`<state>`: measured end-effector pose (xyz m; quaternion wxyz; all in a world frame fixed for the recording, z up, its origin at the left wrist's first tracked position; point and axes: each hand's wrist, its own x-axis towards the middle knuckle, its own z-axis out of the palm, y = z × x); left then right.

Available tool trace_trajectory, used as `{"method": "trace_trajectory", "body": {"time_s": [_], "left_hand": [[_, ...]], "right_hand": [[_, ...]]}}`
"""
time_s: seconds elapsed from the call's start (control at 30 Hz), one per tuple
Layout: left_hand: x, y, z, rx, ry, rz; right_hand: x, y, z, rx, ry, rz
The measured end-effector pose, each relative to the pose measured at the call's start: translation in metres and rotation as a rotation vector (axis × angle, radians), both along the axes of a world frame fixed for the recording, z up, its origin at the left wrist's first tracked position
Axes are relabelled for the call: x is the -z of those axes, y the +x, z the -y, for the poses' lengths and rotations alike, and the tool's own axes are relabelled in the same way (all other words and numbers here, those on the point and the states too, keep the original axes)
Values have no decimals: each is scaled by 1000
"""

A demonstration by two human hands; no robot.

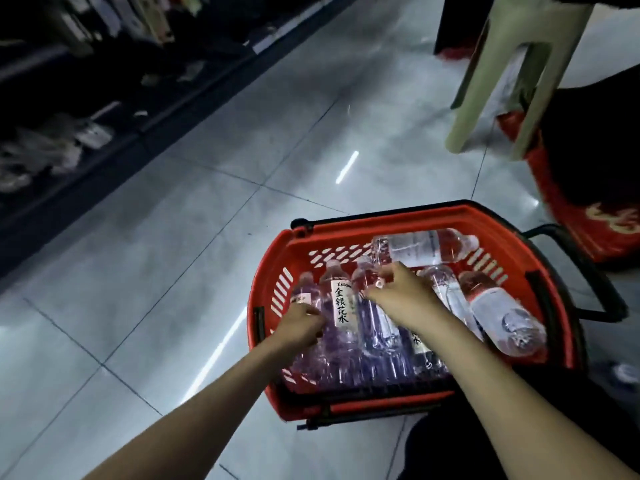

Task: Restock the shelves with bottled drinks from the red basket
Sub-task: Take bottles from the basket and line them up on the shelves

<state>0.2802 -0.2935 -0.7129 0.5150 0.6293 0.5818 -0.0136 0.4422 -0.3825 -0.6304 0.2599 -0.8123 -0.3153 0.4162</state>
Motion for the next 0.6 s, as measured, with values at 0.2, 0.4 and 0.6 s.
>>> {"method": "trace_trajectory", "body": {"time_s": [0.2,0.4,0.6], "left_hand": [[11,25,1,-83,-48,64],[27,43,-7,-209,-333,111],[15,39,-14,-277,-653,218]], "right_hand": [[53,16,-7,42,-246,-32],[94,14,-18,97,-289,-177],[81,35,-14,119,-331,-502]]}}
